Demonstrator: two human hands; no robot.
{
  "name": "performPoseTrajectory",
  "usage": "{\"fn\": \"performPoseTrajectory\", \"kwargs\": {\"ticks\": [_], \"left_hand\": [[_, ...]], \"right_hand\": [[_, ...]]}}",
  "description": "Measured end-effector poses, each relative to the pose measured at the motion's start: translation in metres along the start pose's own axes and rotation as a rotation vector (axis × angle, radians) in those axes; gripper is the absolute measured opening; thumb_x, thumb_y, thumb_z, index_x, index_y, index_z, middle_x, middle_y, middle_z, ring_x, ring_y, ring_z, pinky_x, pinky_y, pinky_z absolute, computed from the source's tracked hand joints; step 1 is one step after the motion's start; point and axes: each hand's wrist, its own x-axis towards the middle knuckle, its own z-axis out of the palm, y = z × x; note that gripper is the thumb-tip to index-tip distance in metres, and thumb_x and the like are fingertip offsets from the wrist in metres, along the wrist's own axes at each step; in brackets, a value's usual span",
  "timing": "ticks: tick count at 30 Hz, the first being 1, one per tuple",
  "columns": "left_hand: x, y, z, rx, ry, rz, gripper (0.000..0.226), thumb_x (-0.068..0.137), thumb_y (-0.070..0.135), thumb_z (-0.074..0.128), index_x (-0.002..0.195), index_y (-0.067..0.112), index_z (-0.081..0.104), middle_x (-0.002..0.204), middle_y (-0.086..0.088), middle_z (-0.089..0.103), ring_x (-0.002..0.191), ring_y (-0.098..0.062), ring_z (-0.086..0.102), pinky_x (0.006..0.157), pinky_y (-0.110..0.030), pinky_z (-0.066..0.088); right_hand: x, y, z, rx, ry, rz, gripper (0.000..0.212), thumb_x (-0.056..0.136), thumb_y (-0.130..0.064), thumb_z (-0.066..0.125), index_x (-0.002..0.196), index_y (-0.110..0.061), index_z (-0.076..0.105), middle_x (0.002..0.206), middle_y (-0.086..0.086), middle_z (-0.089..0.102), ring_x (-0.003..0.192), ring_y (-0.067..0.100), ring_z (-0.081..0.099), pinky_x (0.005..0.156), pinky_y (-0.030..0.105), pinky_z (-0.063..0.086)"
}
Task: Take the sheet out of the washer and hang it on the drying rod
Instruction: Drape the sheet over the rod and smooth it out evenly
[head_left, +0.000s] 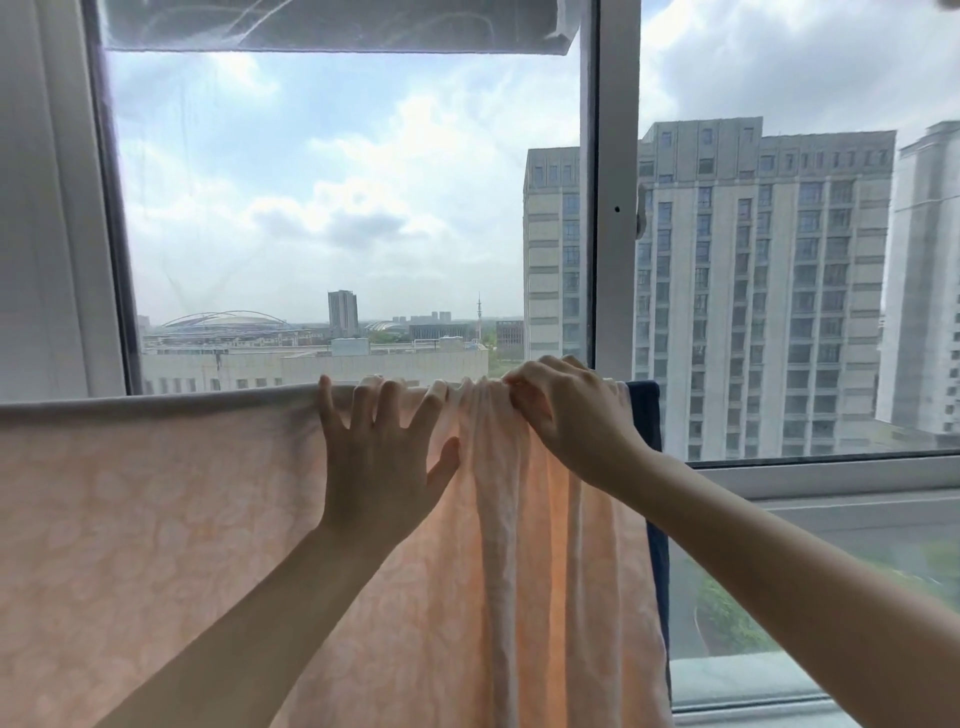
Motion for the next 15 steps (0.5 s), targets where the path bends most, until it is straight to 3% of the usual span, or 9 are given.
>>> {"fn": "performPoseTrajectory", "kwargs": {"ticks": [8, 13, 15], "left_hand": [[-0.002, -0.002, -0.005, -0.043, 0.066, 0.008, 0.044, 0.089, 0.045, 0.044, 0.124, 0.021, 0.056, 0.114, -0.014, 0.058, 0.112, -0.035, 0.052, 0.108, -0.068, 0.021], [-0.001, -0.006, -0.006, -0.037, -0.011, 0.012, 0.048, 0.094, 0.052, 0.037, 0.128, 0.022, 0.054, 0.117, -0.012, 0.058, 0.114, -0.033, 0.052, 0.109, -0.067, 0.019], [-0.001, -0.003, -0.006, -0.028, -0.025, 0.020, 0.049, 0.095, 0.052, 0.034, 0.128, 0.022, 0.054, 0.117, -0.012, 0.058, 0.113, -0.034, 0.052, 0.109, -0.067, 0.019]], "right_hand": [[0.011, 0.000, -0.007, -0.015, 0.058, 0.030, 0.012, 0.095, -0.019, 0.058, 0.096, -0.013, 0.068, 0.091, -0.002, 0.070, 0.084, 0.012, 0.056, 0.077, 0.032, 0.052], [0.001, 0.048, -0.035, -0.124, 0.149, 0.317, 0.015, 0.096, -0.018, 0.055, 0.100, -0.011, 0.067, 0.092, 0.004, 0.070, 0.092, 0.019, 0.055, 0.071, 0.028, 0.040], [-0.005, 0.054, -0.044, -0.124, 0.129, 0.341, 0.014, 0.094, -0.015, 0.057, 0.101, -0.010, 0.069, 0.093, 0.006, 0.072, 0.098, 0.024, 0.058, 0.073, 0.027, 0.040]]}}
